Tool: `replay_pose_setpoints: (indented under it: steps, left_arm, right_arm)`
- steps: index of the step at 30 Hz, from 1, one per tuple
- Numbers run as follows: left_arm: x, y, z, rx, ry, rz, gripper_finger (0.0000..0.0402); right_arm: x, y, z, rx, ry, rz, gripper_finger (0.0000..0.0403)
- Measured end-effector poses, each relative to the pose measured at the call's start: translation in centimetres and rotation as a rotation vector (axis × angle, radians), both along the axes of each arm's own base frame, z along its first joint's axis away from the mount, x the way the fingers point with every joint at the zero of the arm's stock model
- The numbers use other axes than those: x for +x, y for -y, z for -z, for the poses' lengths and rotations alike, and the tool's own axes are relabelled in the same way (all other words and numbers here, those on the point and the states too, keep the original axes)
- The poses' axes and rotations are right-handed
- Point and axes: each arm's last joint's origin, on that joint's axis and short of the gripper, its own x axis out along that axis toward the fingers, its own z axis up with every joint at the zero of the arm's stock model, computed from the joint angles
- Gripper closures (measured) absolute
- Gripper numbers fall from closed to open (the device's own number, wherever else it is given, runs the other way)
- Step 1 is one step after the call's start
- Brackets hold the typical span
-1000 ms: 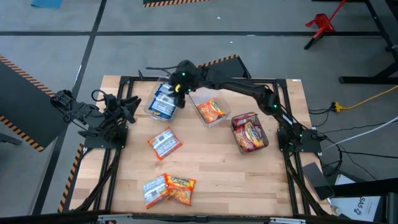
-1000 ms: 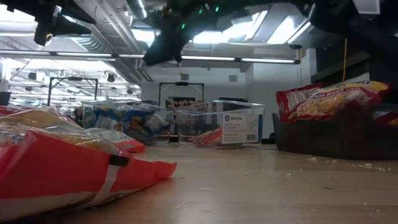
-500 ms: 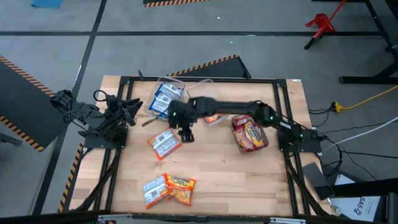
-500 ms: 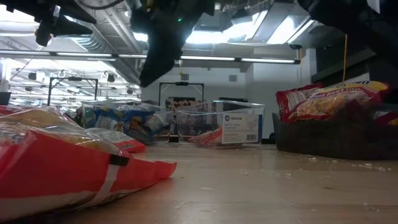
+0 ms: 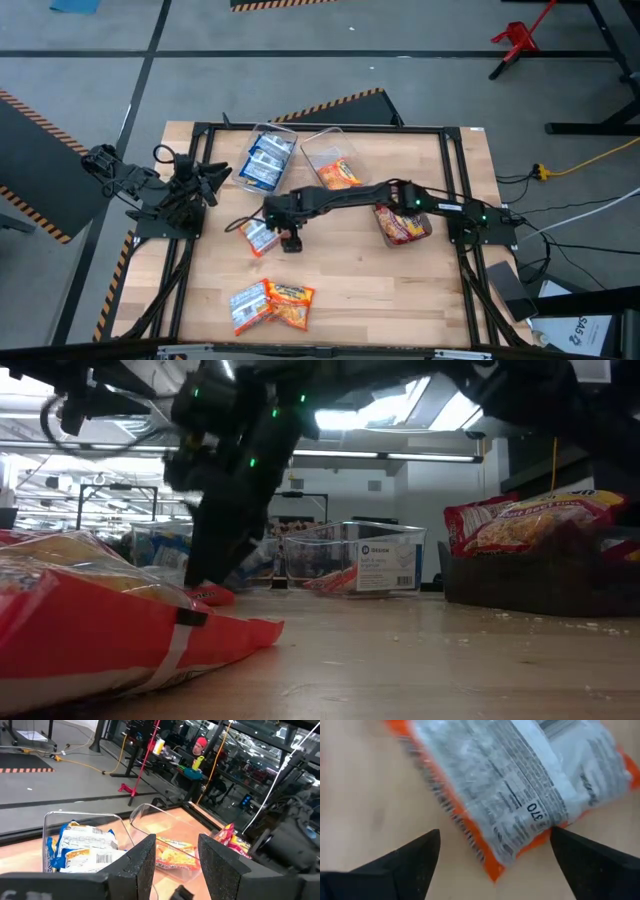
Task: Sort Maruchan noodles
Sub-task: Put the orange noodle pack into the right transparent bin
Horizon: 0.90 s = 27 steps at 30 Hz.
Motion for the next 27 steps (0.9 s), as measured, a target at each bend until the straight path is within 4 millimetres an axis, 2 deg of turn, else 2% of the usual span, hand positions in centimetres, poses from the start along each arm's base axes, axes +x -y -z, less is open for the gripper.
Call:
replay_pose_setpoints:
  steps: [3, 8, 12, 21, 22, 27]
  left_arm:
    - [0.0, 0.0, 0.0, 0.000, 0.000, 0.000, 0.0260]
    - [0.0, 0.0, 0.0, 0.001, -0.001, 0.000, 0.0260]
    - [0.0, 0.0, 0.0, 0.002, -0.004, 0.000, 0.0260]
    - [0.0, 0.0, 0.1, 0.009, -0.016, 0.000, 0.0260]
    - [0.0, 0.0, 0.2, 0.011, -0.018, -0.001, 0.0260]
    - [0.0, 0.0, 0.2, 0.011, -0.021, 0.005, 0.0260]
  right_arm:
    - [0.2, 0.5, 1.4, -0.030, -0.018, 0.056, 0.0048]
    - [0.3, 0.5, 1.9, -0.054, -0.025, 0.114, 0.0082]
    - [0.4, 0.3, 1.9, -0.067, -0.019, 0.130, 0.0156]
    - [0.4, 0.5, 1.9, -0.013, -0.028, 0.149, 0.0377]
    - [0.3, 0.4, 1.8, -0.003, -0.027, 0.147, 0.0388]
    - [-0.4, 0.1, 0.5, 0.081, -0.066, 0.124, 0.0397]
